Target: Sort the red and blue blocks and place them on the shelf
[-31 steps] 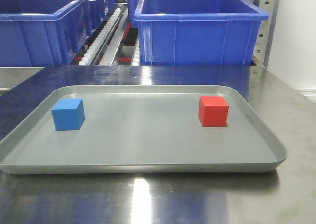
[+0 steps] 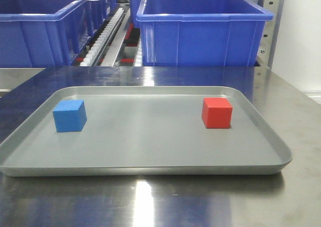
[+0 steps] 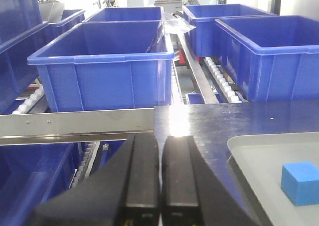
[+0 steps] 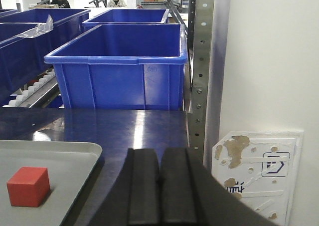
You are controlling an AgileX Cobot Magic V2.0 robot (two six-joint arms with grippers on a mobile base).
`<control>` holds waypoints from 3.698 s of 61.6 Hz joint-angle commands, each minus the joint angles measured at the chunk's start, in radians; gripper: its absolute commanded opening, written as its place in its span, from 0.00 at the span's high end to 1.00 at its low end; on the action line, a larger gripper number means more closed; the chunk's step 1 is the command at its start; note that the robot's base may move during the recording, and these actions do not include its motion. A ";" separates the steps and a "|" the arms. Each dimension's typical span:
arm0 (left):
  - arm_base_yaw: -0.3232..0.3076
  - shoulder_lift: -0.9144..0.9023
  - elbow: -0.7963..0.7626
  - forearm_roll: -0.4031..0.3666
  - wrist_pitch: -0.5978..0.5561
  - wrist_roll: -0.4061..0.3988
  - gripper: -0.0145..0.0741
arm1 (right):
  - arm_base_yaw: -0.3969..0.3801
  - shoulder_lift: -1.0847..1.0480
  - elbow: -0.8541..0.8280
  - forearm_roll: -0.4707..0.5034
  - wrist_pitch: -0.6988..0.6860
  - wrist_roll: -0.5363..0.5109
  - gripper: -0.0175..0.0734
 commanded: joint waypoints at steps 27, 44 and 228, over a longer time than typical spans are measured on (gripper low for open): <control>-0.007 -0.017 0.029 -0.003 -0.087 -0.004 0.70 | -0.003 0.173 -0.304 -0.017 0.281 -0.001 0.75; -0.007 -0.015 0.029 -0.003 -0.087 -0.004 0.70 | 0.011 0.434 -0.405 -0.037 0.401 0.066 0.75; -0.007 -0.015 0.029 -0.003 -0.087 -0.004 0.70 | 0.458 1.890 -1.568 0.011 1.109 0.421 0.26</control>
